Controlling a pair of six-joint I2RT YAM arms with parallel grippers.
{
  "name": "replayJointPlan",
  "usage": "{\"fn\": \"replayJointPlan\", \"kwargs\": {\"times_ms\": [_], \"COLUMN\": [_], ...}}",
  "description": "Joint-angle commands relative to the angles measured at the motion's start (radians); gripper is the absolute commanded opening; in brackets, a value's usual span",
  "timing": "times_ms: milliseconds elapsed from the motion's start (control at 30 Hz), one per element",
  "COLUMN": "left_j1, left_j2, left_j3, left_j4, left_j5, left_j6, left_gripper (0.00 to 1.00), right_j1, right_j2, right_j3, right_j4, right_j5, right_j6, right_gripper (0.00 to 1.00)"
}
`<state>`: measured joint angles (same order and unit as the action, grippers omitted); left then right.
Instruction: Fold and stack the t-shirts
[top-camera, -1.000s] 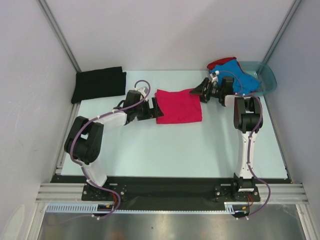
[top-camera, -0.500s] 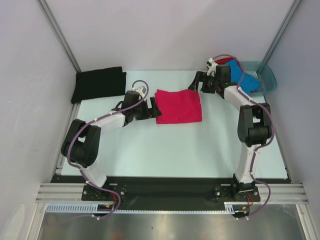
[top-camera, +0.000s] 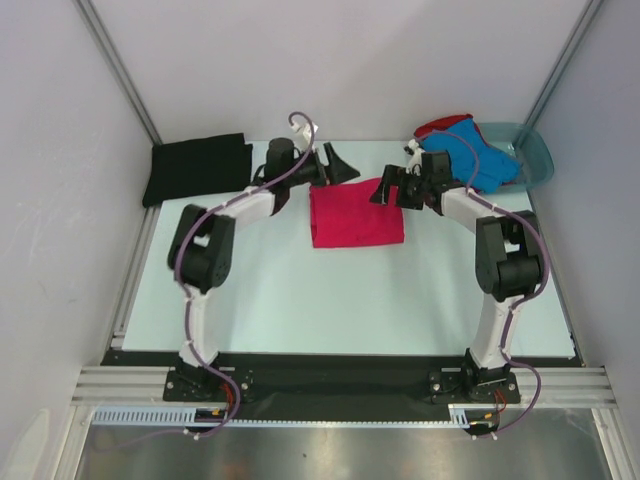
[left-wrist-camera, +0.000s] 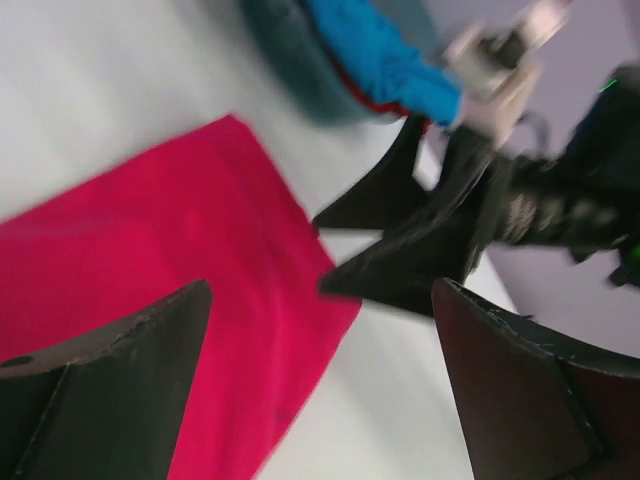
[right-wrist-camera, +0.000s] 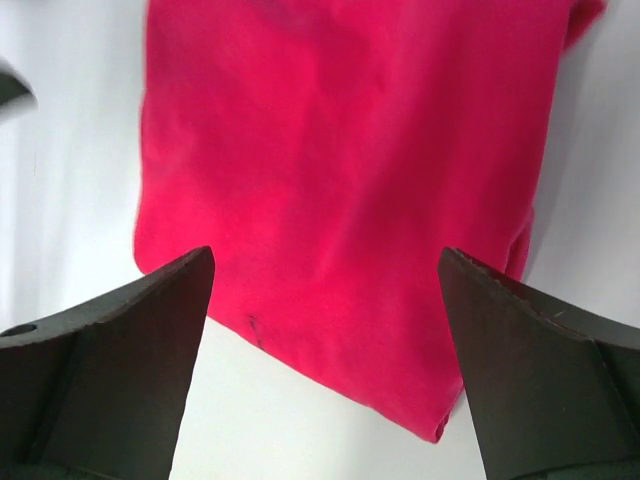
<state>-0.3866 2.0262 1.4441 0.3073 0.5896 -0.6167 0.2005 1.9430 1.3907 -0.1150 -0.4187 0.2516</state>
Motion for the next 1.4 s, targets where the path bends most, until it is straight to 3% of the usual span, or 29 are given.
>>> {"fn": "replayJointPlan", "kwargs": {"times_ms": [0,67,133,267,500,700,900,1233,1367], "left_j1": [0.015,0.018,0.018,0.031,0.055,0.061,0.061,0.020,-0.018], "left_j2": [0.193,0.290,0.318,0.335,0.241,0.221,0.163,-0.124,-0.176], "left_j3": [0.143,0.228,0.225,0.190,0.127,0.191,0.187,-0.062,-0.131], "left_j4": [0.251,0.286,0.340,0.294,-0.052,-0.247,-0.206,-0.073,-0.030], "left_j5": [0.237,0.265,0.265,0.250,0.046,-0.103,-0.103,-0.017,0.062], "left_j6": [-0.248,-0.300,-0.357,-0.354,-0.024,0.126,0.167,0.153,0.082], "left_gripper": [0.97,0.96,0.95,0.95,0.97,0.98,0.99,1.00,1.00], "right_j1": [-0.030,-0.039,-0.047,-0.056,-0.050,-0.044,-0.032,-0.010,-0.003], "right_j2": [0.034,0.048,0.056,0.070,0.057,0.037,-0.033,-0.179,-0.190], "right_j3": [-0.059,-0.071,-0.093,-0.094,-0.110,-0.124,-0.159,-0.182,-0.183], "right_j4": [0.147,0.172,0.201,0.195,0.118,0.048,0.044,0.060,0.057], "right_j5": [-0.127,-0.184,-0.202,-0.216,-0.111,-0.028,0.017,-0.028,-0.052], "right_j6": [0.100,0.126,0.138,0.143,0.100,0.080,0.048,0.038,0.051], "right_gripper": [1.00,1.00,1.00,1.00,1.00,1.00,1.00,1.00,1.00]}}
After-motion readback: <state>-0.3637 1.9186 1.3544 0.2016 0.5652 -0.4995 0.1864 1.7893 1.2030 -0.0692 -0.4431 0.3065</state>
